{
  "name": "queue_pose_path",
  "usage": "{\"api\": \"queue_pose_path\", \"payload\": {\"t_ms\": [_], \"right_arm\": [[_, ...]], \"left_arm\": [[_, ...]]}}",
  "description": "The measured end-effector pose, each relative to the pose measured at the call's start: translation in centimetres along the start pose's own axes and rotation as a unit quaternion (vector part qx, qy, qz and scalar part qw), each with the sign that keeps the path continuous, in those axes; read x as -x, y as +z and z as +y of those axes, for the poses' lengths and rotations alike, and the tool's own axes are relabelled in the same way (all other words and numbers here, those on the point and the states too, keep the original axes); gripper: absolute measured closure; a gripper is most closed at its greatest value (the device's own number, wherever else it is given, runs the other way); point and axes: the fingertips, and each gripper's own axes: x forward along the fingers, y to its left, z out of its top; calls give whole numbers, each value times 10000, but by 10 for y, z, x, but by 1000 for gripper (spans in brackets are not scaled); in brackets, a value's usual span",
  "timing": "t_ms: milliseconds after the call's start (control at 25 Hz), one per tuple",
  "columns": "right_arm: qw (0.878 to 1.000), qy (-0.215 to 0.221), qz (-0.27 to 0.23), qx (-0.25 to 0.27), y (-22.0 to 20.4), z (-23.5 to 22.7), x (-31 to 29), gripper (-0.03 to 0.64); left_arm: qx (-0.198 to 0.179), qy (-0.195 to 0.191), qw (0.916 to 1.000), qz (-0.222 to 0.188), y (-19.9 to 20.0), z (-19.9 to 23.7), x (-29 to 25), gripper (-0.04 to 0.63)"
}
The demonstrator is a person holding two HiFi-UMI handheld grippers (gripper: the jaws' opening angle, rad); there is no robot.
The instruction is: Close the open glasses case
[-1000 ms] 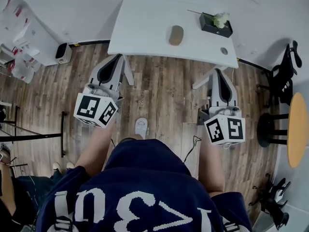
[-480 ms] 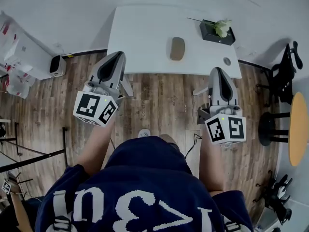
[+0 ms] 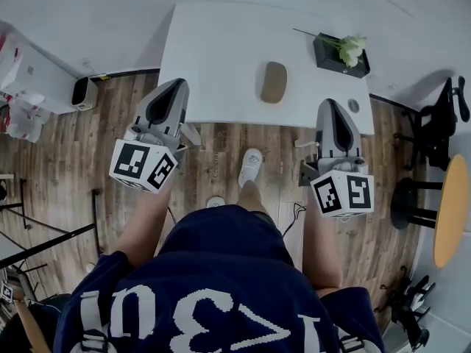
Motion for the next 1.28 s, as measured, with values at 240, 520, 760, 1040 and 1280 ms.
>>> {"api": "queue_pose_path", "payload": {"t_ms": [240, 520, 760, 1040, 1280], "right_arm": [[9992, 371, -78, 128, 13, -37, -80, 591], [9980, 589, -115, 209, 25, -110, -159, 591], [9975, 703, 56, -5, 8, -147, -207, 591], [9972, 665, 337, -73, -16, -144, -230, 590], [9952, 446, 862, -152, -60, -145, -235, 589]], "left_arm": [[56, 250, 9995, -174, 4, 23, -68, 581], [-18, 508, 9984, -233, 0, 38, -162, 581], [56, 618, 9980, -107, -16, 46, -212, 581], [222, 335, 9990, 197, -48, 52, -240, 581], [370, -131, 9973, 620, -95, 48, -255, 581]]}}
